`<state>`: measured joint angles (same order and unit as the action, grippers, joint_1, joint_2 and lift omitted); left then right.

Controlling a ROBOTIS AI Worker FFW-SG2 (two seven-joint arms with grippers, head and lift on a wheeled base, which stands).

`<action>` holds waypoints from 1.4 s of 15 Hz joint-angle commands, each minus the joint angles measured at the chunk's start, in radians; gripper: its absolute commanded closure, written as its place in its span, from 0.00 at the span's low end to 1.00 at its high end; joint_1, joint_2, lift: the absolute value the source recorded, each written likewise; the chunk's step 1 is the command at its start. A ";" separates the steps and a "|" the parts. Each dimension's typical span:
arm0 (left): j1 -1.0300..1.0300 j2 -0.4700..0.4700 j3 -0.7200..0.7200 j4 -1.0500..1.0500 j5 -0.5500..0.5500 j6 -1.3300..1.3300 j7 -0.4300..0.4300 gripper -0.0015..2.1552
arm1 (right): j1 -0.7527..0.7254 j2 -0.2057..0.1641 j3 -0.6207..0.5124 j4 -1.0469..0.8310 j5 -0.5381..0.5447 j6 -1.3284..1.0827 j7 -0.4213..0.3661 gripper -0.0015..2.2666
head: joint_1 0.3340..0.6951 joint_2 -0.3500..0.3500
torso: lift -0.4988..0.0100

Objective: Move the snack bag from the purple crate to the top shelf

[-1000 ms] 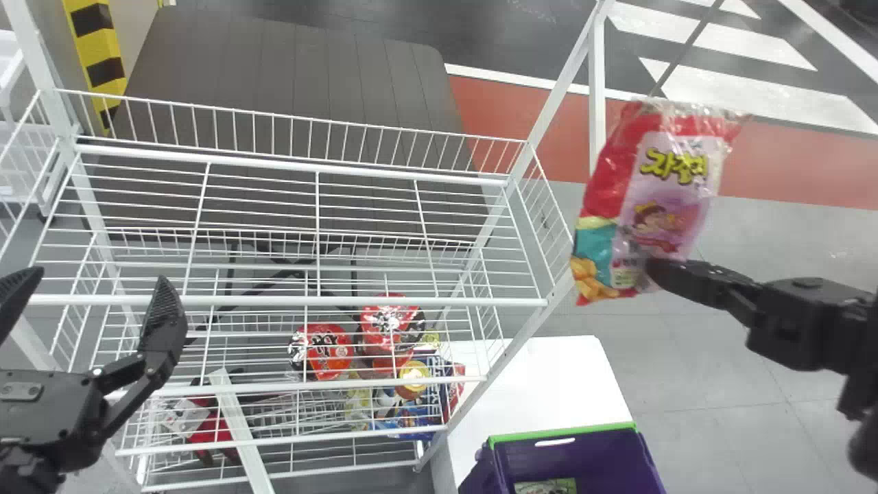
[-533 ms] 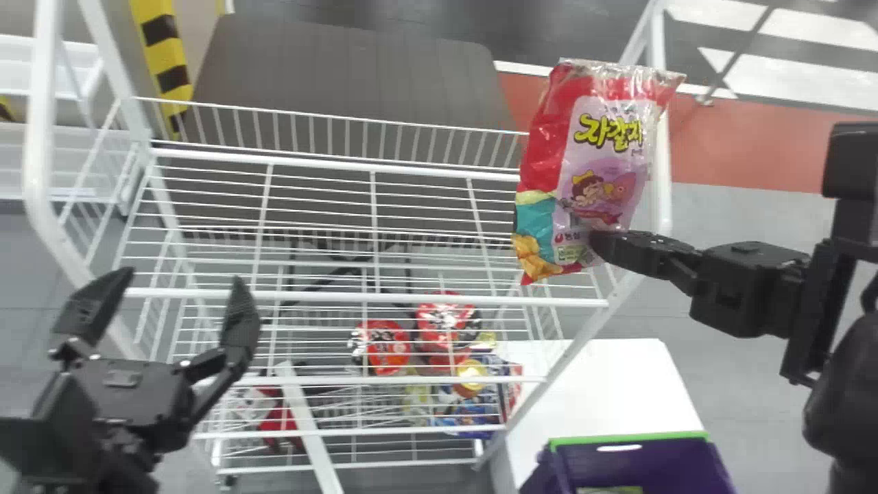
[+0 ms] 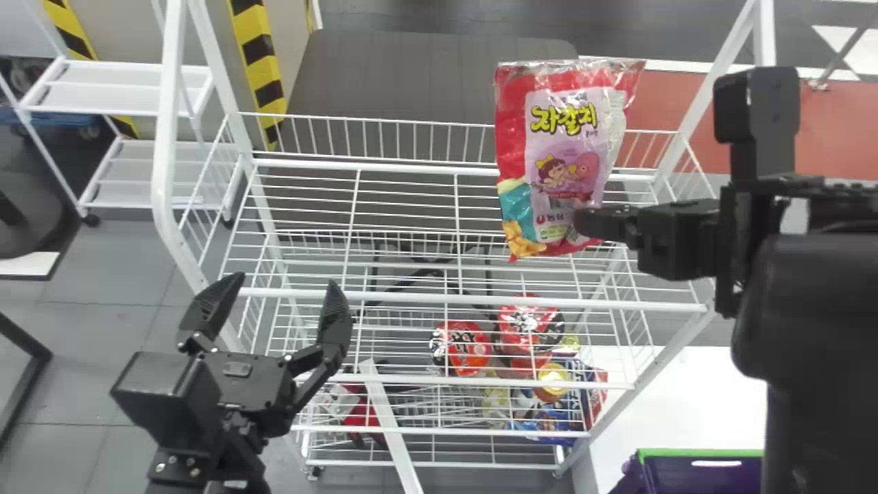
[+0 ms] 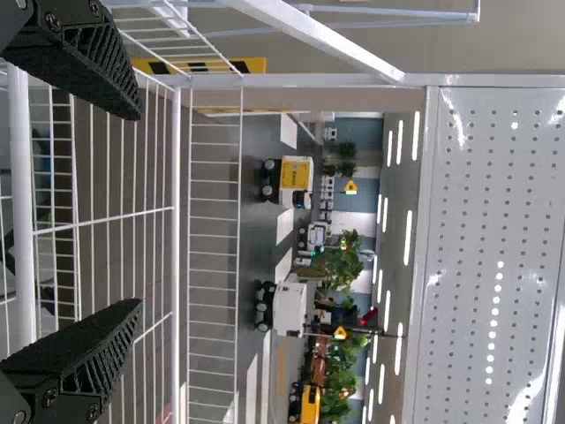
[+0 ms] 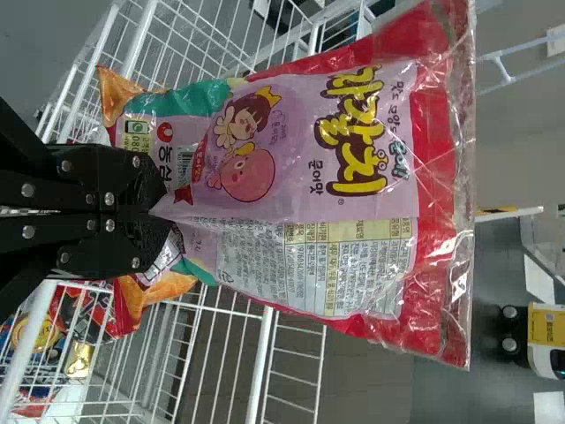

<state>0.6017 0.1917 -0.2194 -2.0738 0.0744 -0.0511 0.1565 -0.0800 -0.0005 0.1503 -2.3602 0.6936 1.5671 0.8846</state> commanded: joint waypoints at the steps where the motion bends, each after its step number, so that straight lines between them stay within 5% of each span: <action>1: -0.013 0.000 0.000 0.018 0.004 0.001 0.000 0.03 | -0.050 0.001 0.025 0.081 -0.140 0.005 -0.107 0.89 | 1.00 0.46 | 0.98; 3: -0.023 0.000 0.000 0.029 0.004 0.004 0.000 0.03 | -0.058 0.001 0.038 0.128 -0.258 0.005 -0.222 0.89 | 1.00 0.49 | 0.98; 12: -0.069 0.011 0.006 0.063 0.016 0.026 -0.002 0.03 | -0.118 0.001 0.077 0.260 -0.609 -0.114 -0.521 0.89 | 1.00 0.59 | 0.98; 15: -0.079 0.014 0.006 0.073 0.019 0.029 -0.002 0.03 | -0.119 0.001 0.097 0.335 -0.700 -0.387 -0.592 0.89 | 1.00 0.66 | 0.98; 21: -0.083 0.017 0.008 0.087 0.025 0.029 -0.002 0.03 | -0.159 0.001 0.107 0.522 -0.824 -0.638 -0.612 0.89 | 1.00 0.72 | 0.98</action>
<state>0.5197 0.2086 -0.2116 -1.9901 0.0976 -0.0221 0.1552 -0.2357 0.0000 0.2544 -1.8854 -0.0984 0.9985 0.2727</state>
